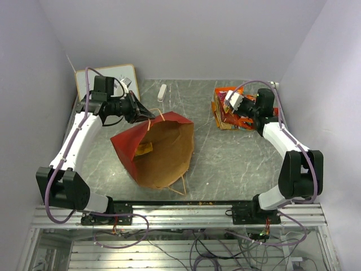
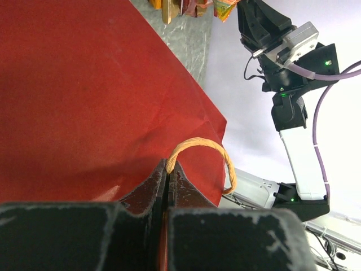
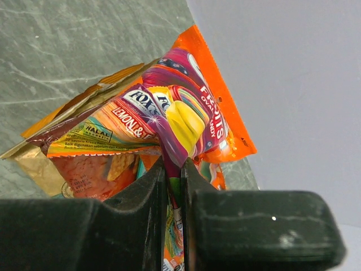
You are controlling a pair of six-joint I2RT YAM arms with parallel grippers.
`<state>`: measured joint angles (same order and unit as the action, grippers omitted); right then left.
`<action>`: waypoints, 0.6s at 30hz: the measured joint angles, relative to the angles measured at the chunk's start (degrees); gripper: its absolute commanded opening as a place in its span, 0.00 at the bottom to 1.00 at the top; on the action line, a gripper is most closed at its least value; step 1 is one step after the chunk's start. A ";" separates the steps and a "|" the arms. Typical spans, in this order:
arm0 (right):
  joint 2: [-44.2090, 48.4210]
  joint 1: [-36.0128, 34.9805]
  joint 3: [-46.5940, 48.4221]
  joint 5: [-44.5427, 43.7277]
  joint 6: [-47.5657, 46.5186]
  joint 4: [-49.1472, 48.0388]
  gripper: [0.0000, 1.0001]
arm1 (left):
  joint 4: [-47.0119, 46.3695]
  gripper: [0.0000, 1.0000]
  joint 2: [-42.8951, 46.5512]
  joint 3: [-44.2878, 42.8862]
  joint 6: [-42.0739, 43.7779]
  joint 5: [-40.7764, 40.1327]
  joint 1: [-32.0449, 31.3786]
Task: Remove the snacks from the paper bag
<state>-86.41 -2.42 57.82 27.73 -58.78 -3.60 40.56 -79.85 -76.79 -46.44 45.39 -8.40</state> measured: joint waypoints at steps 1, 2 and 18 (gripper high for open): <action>-0.46 0.00 0.00 -0.20 -0.17 -0.24 0.00 | 0.00 0.07 -0.57 -0.26 -0.02 0.00 0.00; -0.81 0.00 0.00 -0.35 -0.28 -0.33 0.00 | -0.02 0.07 -0.92 -0.42 -0.02 0.00 0.00; -4.15 0.07 -3.43 -1.92 -3.30 -3.61 0.19 | -1.88 0.07 -1.29 -0.46 -1.07 0.04 0.00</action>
<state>-90.56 -2.35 54.39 25.80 -62.08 -7.20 38.68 -81.14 -77.25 -47.51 45.43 -8.40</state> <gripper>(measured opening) 0.107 0.081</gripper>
